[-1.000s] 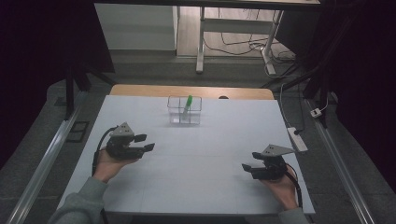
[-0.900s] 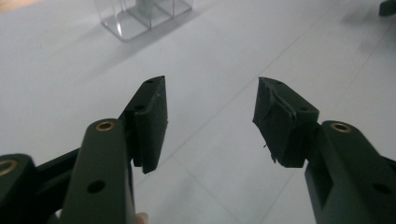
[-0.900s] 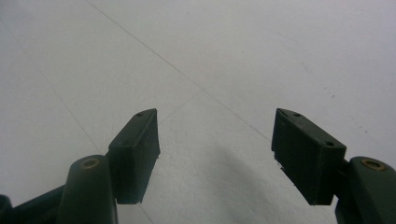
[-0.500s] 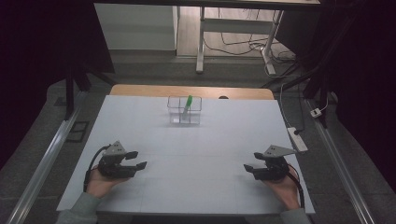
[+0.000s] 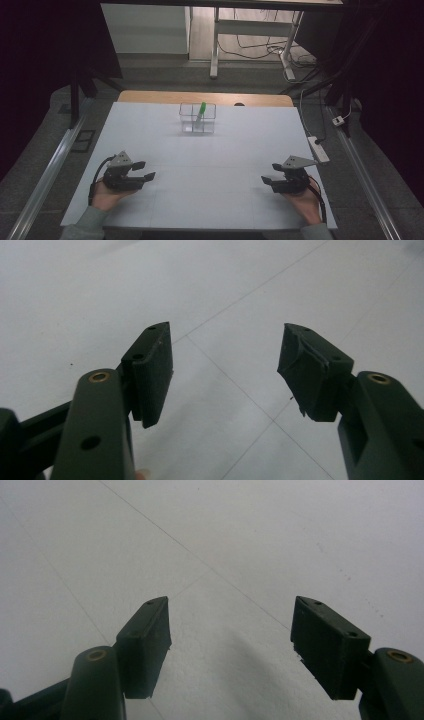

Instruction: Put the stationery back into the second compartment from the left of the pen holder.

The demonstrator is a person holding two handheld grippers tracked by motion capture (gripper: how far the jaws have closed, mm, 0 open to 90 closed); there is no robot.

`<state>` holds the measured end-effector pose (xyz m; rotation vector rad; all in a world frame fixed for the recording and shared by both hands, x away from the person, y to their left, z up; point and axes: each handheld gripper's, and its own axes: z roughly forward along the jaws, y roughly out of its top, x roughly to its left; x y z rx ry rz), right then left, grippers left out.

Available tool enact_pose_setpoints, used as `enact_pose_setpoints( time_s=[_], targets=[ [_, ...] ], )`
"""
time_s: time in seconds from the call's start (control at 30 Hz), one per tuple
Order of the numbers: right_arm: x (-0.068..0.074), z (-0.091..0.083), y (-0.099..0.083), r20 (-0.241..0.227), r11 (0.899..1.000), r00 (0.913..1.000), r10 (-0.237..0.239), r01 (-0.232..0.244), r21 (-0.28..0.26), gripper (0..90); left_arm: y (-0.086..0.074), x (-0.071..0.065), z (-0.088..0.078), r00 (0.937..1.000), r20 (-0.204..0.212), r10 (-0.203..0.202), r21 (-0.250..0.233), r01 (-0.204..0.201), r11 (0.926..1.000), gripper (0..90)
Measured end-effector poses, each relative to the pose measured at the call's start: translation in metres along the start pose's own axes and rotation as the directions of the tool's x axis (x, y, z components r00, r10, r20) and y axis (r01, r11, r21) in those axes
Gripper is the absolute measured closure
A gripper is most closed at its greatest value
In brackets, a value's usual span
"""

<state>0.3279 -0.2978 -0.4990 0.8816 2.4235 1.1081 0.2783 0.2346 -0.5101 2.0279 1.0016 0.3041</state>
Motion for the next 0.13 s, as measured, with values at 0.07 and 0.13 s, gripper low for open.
enact_pose_setpoints(
  time_s=[0.07, 0.13],
  targets=[
    [0.0001, -0.0003, 0.0001, 0.0, 1.0, 1.0, -0.001, 0.001, -0.001, 31.4, -0.0002, 0.0002, 0.0001, 1.0, 0.001, 0.0, 0.001, 0.0, 1.0, 38.4],
    [-0.0001, -0.0004, 0.0002, -0.003, 1.0, 1.0, -0.002, 0.002, 0.0, 31.3, -0.0003, 0.0, 0.0006, 1.0, 0.004, 0.001, 0.002, -0.001, 1.0, 38.0]
  ],
)
